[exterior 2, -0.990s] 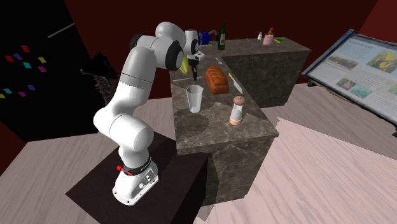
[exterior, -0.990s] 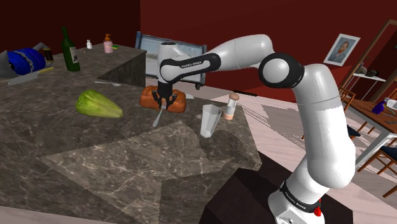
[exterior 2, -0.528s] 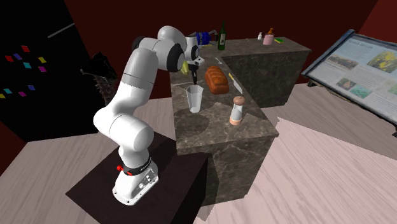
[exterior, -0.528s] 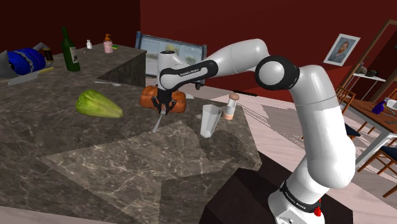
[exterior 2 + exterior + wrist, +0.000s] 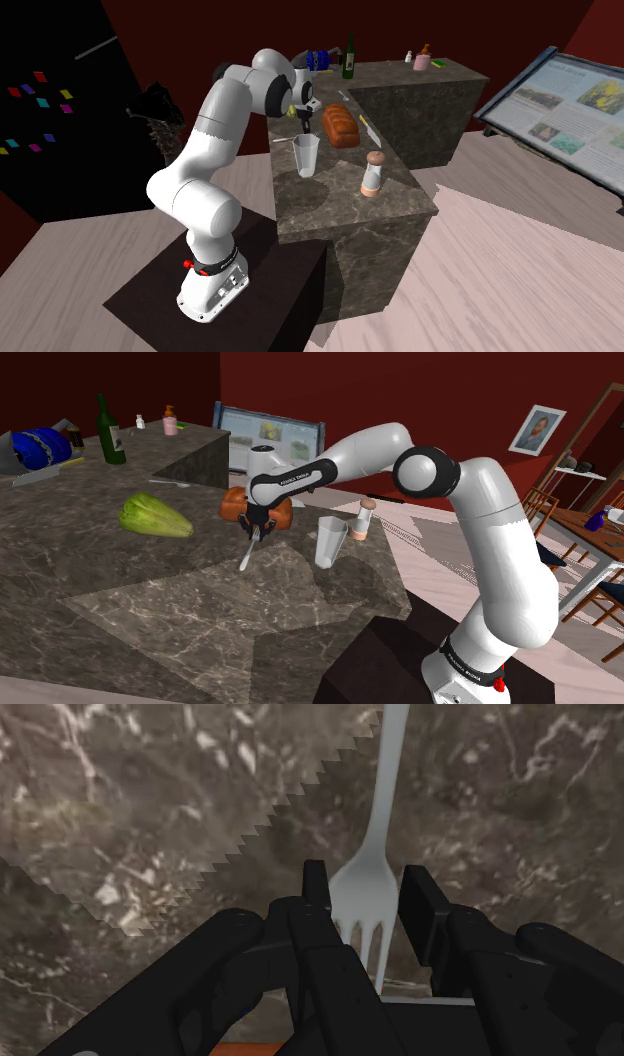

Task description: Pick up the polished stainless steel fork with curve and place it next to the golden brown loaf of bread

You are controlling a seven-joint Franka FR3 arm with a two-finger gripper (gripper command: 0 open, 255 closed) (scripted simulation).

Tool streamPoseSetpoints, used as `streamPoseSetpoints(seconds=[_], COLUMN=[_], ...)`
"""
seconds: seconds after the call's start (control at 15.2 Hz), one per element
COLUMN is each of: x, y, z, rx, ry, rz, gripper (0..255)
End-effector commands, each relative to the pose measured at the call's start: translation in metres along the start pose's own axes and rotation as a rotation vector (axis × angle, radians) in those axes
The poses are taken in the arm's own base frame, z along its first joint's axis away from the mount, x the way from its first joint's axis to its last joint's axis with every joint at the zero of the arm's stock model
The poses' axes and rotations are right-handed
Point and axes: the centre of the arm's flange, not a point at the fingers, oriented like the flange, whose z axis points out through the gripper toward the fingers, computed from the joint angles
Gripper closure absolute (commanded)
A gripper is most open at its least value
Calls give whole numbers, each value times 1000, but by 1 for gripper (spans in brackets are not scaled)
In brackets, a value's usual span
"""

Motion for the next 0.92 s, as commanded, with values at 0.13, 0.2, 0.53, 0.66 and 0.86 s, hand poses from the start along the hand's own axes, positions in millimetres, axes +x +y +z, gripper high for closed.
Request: streamPoseSetpoints(seconds=[0.13,0.2,0.53,0.66,0.86], x=[-1,-1,-1,-1,-1], y=[1,1,1,1,1], z=[9,9,9,9,9], rx=[0,0,0,0,0], ry=[0,0,0,0,0], rz=[0,0,0,0,0], gripper=[255,255,0,0,0])
